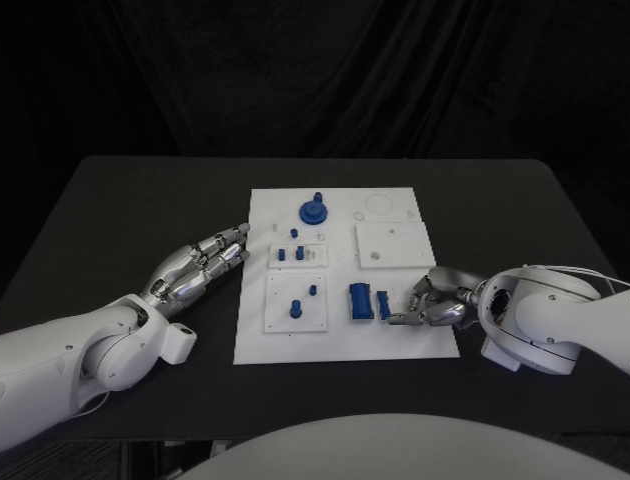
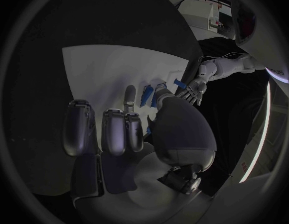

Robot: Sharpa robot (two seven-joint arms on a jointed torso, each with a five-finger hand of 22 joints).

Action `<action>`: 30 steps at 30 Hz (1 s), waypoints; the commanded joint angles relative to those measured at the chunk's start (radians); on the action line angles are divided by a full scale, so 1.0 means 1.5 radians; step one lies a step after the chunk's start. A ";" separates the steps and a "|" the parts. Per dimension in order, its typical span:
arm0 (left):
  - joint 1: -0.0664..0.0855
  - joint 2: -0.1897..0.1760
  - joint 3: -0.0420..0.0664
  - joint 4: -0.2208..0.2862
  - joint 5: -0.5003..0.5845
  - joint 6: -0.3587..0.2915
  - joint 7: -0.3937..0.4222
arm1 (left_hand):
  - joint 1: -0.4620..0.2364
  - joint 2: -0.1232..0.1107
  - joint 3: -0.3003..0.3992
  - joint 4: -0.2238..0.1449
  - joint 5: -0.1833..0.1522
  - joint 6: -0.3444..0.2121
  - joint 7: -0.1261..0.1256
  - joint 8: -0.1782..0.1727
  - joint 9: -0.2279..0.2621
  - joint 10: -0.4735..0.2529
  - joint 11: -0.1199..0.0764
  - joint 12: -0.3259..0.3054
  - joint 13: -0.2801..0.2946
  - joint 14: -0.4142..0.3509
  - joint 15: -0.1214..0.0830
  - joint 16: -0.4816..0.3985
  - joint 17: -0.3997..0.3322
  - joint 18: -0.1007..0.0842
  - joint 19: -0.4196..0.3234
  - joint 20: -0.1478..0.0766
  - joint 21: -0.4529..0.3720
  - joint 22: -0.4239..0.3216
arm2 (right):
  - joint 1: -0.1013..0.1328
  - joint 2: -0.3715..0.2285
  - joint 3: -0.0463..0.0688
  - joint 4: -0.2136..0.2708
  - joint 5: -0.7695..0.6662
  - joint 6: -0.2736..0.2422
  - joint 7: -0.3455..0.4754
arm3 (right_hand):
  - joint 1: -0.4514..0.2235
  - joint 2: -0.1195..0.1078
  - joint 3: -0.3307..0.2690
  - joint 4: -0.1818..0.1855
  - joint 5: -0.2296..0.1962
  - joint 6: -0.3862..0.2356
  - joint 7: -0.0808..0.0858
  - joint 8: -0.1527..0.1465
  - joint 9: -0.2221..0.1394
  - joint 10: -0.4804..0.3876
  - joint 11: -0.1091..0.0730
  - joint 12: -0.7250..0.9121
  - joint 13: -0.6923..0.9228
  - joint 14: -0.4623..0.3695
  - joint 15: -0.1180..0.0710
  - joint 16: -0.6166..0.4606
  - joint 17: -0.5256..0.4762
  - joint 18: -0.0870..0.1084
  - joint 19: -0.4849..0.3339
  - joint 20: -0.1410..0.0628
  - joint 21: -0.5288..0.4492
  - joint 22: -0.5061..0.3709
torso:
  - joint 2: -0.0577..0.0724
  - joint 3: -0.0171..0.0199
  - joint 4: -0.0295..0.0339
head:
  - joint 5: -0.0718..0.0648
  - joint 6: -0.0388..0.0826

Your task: Assemble the parts on the task board

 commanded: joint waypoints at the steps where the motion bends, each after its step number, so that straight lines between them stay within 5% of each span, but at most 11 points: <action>1: -0.002 0.000 0.000 0.001 0.004 0.005 0.022 | 0.008 0.001 0.005 0.000 0.004 -0.002 0.001 0.000 0.000 -0.001 0.002 0.001 -0.001 0.000 0.006 -0.004 -0.001 0.009 -0.001 0.003 -0.002 -0.001 | -0.003 0.002 0.000 0.001 -0.017 0.020 -0.008 | -0.007 0.000 -0.004 0.002 -0.002 -0.001 -0.002 0.003 0.001 0.070 -0.004 0.002 0.176 0.042 -0.005 0.000 0.019 0.007 0.018 -0.005 0.000 0.124 | 0.000 -0.0004 -0.0004 | 0.002 0.000; 15: -0.003 0.001 0.000 0.000 0.004 0.006 0.021 | 0.007 0.001 0.005 0.000 0.004 -0.002 0.000 0.001 0.000 -0.001 0.002 0.001 -0.001 0.000 0.006 -0.004 -0.001 0.008 -0.001 0.003 -0.002 -0.001 | -0.004 0.011 0.000 -0.013 -0.017 0.019 -0.014 | -0.011 0.012 0.001 0.001 -0.002 -0.001 -0.005 0.011 0.005 0.070 -0.007 0.002 0.176 0.042 -0.007 -0.001 0.018 0.007 0.017 -0.007 0.000 0.124 | 0.000 -0.0003 0.0002 | 0.002 0.000; 30: -0.005 0.001 0.000 0.000 0.004 0.007 0.020 | 0.008 0.001 0.005 0.000 0.005 -0.002 0.000 0.001 0.000 -0.001 0.002 0.001 -0.001 0.000 0.007 -0.004 -0.001 0.008 -0.001 0.003 -0.002 -0.001 | -0.004 0.032 0.000 -0.038 -0.017 0.020 -0.029 | -0.008 0.069 0.020 -0.003 -0.001 0.001 -0.009 0.027 0.012 0.070 -0.011 0.002 0.176 0.043 -0.010 0.000 0.020 0.007 0.018 -0.010 0.000 0.124 | 0.000 0.0000 0.0002 | 0.003 0.000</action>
